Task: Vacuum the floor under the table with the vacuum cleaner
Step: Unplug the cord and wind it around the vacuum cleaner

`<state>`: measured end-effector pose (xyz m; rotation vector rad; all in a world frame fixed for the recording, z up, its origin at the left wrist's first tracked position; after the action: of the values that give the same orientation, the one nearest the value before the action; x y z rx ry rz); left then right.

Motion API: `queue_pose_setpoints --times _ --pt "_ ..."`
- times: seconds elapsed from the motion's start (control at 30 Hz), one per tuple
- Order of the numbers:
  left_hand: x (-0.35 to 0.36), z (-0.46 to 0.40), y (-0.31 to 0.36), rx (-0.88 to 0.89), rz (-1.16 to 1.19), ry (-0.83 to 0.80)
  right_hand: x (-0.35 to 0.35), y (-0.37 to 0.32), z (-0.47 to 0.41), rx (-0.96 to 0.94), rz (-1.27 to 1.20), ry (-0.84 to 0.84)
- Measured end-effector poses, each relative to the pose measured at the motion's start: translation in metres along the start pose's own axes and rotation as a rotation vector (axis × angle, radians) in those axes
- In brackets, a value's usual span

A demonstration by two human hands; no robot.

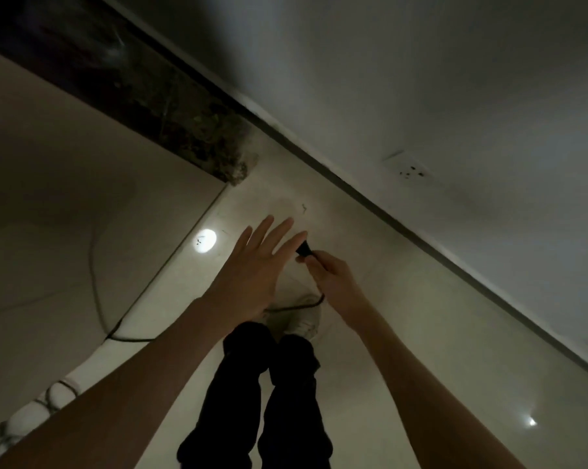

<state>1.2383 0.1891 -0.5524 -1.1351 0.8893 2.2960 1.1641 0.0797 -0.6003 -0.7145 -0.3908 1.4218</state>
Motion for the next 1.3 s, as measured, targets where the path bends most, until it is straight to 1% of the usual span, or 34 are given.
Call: queue_pose_setpoints --times 0.1,0.17,0.23,0.33,0.4,0.5,0.6,0.67,0.73,0.8,0.83,0.87,0.9,1.0,1.07,1.13,1.2,1.3 --pt "-0.014 0.015 -0.002 0.062 0.007 0.138 -0.001 -0.029 0.015 -0.058 0.178 -0.140" --pt "-0.027 0.026 -0.001 0.080 0.004 0.170 -0.002 -0.042 0.032 -0.117 0.232 -0.170" --pt "-0.043 0.040 0.003 0.051 0.048 0.170 -0.005 -0.059 0.051 -0.115 0.215 -0.198" --pt "-0.072 0.067 0.014 -0.021 0.091 0.217 -0.008 -0.072 0.075 -0.095 0.245 -0.258" --pt "-0.096 0.092 0.019 -0.146 0.165 0.255 -0.012 -0.078 0.090 -0.079 0.276 -0.284" --pt "-0.127 0.141 0.014 -0.439 0.334 0.338 -0.020 -0.093 0.106 -0.071 0.367 -0.316" --pt "-0.143 0.204 0.008 -0.662 0.430 0.392 -0.021 -0.117 0.127 -0.120 0.438 -0.337" --pt "-0.150 0.248 0.006 -0.785 0.423 0.402 -0.011 -0.137 0.147 -0.190 0.478 -0.365" --pt "-0.149 0.285 0.010 -0.874 0.397 0.334 0.010 -0.162 0.175 -0.272 0.496 -0.420" --pt "-0.145 0.309 0.018 -0.871 0.458 0.280 0.039 -0.188 0.208 -0.322 0.469 -0.505" --pt "-0.145 0.317 0.023 -0.841 0.538 0.293 0.054 -0.201 0.225 -0.347 0.457 -0.553" --pt "-0.147 0.325 0.029 -0.817 0.657 0.339 0.069 -0.212 0.241 -0.374 0.456 -0.590" --pt "-0.153 0.333 0.032 -0.806 0.793 0.421 0.082 -0.222 0.255 -0.406 0.462 -0.619" --pt "-0.168 0.378 0.030 -0.857 1.119 0.749 0.116 -0.239 0.288 -0.432 0.506 -0.672" --pt "-0.168 0.417 0.023 -0.858 1.307 0.929 0.138 -0.240 0.306 -0.413 0.577 -0.731" --pt "-0.163 0.464 0.016 -0.844 1.450 1.097 0.163 -0.234 0.323 -0.384 0.658 -0.794" --pt "-0.155 0.516 0.014 -0.818 1.534 1.239 0.194 -0.222 0.339 -0.370 0.753 -0.848" --pt "-0.132 0.602 0.018 -0.729 1.762 1.503 0.245 -0.201 0.375 -0.396 0.865 -0.884"
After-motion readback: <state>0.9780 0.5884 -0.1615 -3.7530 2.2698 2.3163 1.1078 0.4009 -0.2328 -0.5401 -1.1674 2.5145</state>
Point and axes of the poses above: each hand's wrist, its own z-axis away from the middle knuckle, its own x-axis out of the palm, y = z × x, the point moved 5 cm from there along -z, towards the middle knuckle, and after that the axes turned 3 degrees about -x, right-handed, at the moved point
